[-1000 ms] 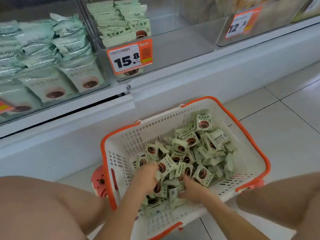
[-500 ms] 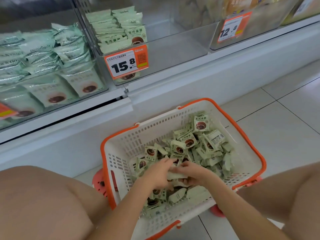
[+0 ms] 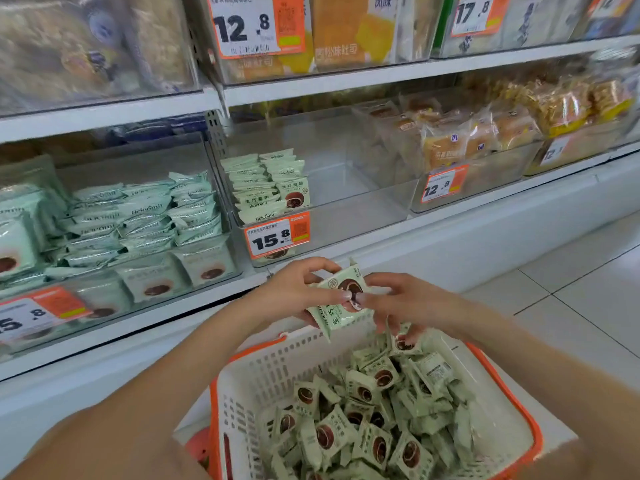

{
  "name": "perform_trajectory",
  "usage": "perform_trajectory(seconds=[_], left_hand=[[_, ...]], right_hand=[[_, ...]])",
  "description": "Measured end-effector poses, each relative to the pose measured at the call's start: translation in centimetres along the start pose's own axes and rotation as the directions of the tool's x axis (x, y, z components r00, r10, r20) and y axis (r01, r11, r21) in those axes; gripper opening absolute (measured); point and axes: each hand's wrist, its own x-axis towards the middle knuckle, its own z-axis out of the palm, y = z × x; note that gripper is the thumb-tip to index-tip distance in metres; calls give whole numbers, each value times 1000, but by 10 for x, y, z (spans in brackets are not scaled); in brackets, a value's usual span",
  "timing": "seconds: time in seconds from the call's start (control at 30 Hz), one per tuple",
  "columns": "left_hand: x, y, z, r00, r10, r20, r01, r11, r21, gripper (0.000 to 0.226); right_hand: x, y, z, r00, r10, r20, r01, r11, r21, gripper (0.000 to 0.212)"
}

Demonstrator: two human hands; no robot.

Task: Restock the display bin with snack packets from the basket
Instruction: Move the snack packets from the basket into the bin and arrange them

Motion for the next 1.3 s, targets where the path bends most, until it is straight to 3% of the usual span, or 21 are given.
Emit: perform_trajectory(seconds=[0.13, 0.23, 0.3, 0.4, 0.47, 0.53, 0.6, 0.77, 0.87, 0.97, 1.07, 1.13, 1.2, 1.23, 1.3], left_hand=[[4, 4, -10, 991, 67, 116, -71, 997, 25, 81], [3, 3, -17, 978, 144, 149, -148, 989, 15, 107], [2, 4, -18, 978, 193, 83, -195, 981, 14, 108], [7, 9, -17, 975, 198, -106, -212, 966, -151, 87], [12, 11, -18, 970, 151, -188, -200, 938, -281, 55], [14, 13, -16, 974, 99, -205, -167, 923, -347, 27], [15, 14, -13, 974, 102, -202, -169, 922, -350, 18], [16, 13, -12, 958, 247, -148, -258, 964, -60, 19], [15, 10, -10, 948, 280, -154, -287, 957, -30, 14], [13, 12, -8, 920, 297, -256, -306, 952, 4, 9], [13, 12, -14, 865, 345, -365, -320, 939, 128, 4], [16, 9, -28, 746, 497, -443, -292, 842, 454, 11], [20, 3, -45, 609, 665, -432, -144, 628, 764, 19], [22, 0, -53, 583, 704, -406, -66, 540, 839, 22], [28, -7, -64, 606, 710, -358, 23, 434, 900, 27]], right_hand=[[11, 0, 5, 915, -295, -275, 236, 944, -230, 15], [13, -10, 4, 867, -347, -358, 285, 934, -214, 13], [14, -16, 0, 846, -348, -404, 302, 937, -175, 18], [11, -18, -3, 882, -184, -435, 271, 951, 147, 21], [8, -18, -3, 941, -89, -326, 201, 922, 330, 19], [7, -18, 0, 975, -74, -208, 149, 917, 371, 15], [7, -17, 5, 985, -66, -160, 117, 934, 338, 28], [6, -22, -8, 960, -203, -193, 260, 902, 345, 53], [7, -26, -10, 918, -307, -251, 365, 901, 234, 34], [12, -25, -2, 877, -302, -374, 392, 899, 193, 8], [17, -26, -4, 828, -288, -481, 426, 881, 205, 8], [22, -36, -17, 759, -292, -581, 472, 862, 183, 17], [34, -53, -38, 694, -338, -636, 535, 833, 140, 22], [43, -65, -49, 666, -381, -642, 551, 831, 78, 22], [71, -92, -67, 621, -485, -616, 526, 840, -131, 22]])
